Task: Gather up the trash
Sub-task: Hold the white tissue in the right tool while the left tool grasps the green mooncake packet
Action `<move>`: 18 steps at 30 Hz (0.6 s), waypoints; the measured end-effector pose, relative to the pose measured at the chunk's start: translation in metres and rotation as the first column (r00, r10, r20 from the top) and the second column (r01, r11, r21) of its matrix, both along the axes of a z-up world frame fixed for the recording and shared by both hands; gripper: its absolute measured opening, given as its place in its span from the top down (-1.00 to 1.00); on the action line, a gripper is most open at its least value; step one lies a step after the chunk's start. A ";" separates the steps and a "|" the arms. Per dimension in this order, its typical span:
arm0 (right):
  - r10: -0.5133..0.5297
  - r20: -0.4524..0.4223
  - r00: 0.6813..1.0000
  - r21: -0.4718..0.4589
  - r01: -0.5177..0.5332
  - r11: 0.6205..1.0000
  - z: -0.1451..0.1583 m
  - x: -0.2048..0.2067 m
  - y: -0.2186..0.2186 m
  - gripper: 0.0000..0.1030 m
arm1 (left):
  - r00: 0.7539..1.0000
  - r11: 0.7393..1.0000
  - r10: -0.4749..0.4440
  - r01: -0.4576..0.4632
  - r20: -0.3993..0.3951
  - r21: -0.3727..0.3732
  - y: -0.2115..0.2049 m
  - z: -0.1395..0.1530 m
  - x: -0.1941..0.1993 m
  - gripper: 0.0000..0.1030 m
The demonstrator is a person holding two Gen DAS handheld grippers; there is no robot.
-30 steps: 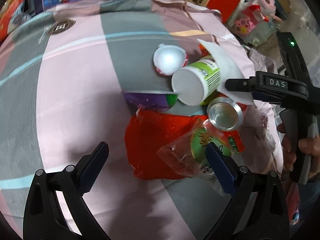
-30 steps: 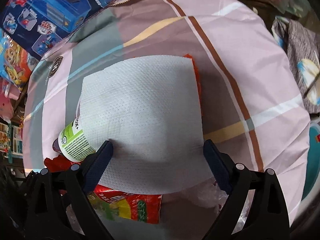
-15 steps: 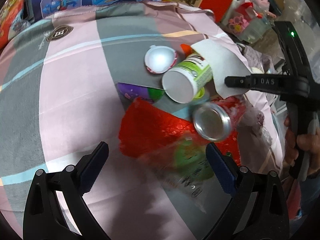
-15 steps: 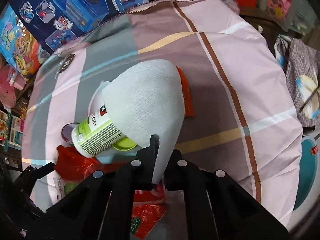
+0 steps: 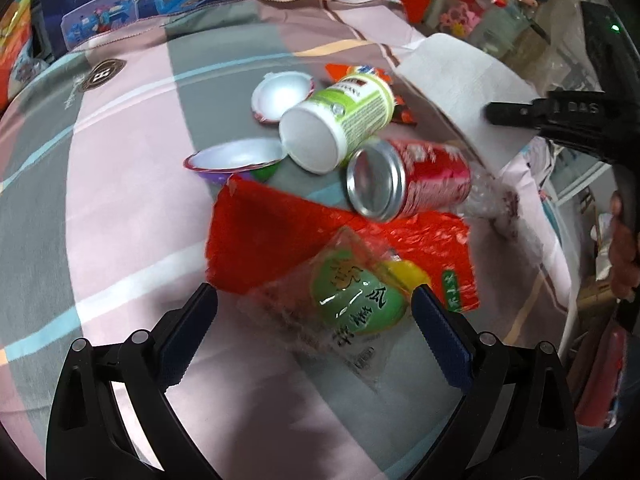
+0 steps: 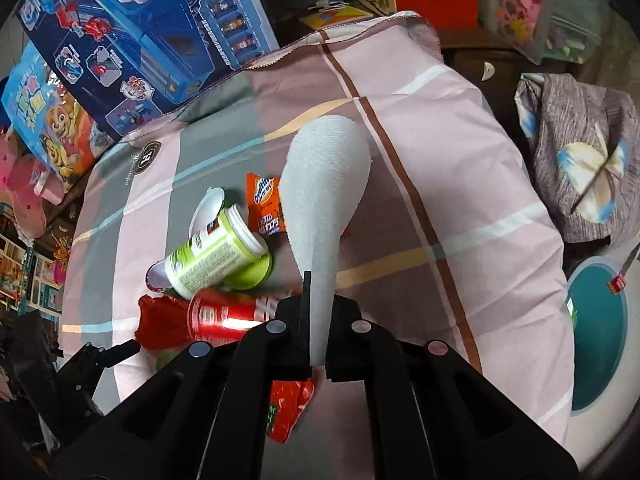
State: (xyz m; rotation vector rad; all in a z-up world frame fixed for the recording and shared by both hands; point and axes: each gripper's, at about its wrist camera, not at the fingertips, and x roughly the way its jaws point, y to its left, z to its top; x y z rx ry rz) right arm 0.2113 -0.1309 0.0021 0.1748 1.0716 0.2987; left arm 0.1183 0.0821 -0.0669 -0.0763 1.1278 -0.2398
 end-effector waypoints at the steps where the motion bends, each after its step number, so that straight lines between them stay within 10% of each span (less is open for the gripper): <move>1: 0.002 0.001 1.000 0.004 -0.002 1.000 0.000 -0.002 -0.001 0.93 | 1.000 1.000 0.018 -0.018 -0.007 -0.015 0.005 -0.002 -0.001 -0.89; 12: -0.002 -0.021 1.000 0.033 0.003 0.999 -0.007 -0.013 -0.009 0.93 | 0.977 0.968 0.214 -0.214 -0.019 -0.131 0.071 0.005 -0.009 -0.89; 18: -0.006 -0.022 1.000 0.044 0.007 0.999 -0.005 -0.021 -0.012 0.93 | 0.999 1.000 0.002 0.000 0.051 -0.031 0.013 0.013 -0.020 -0.89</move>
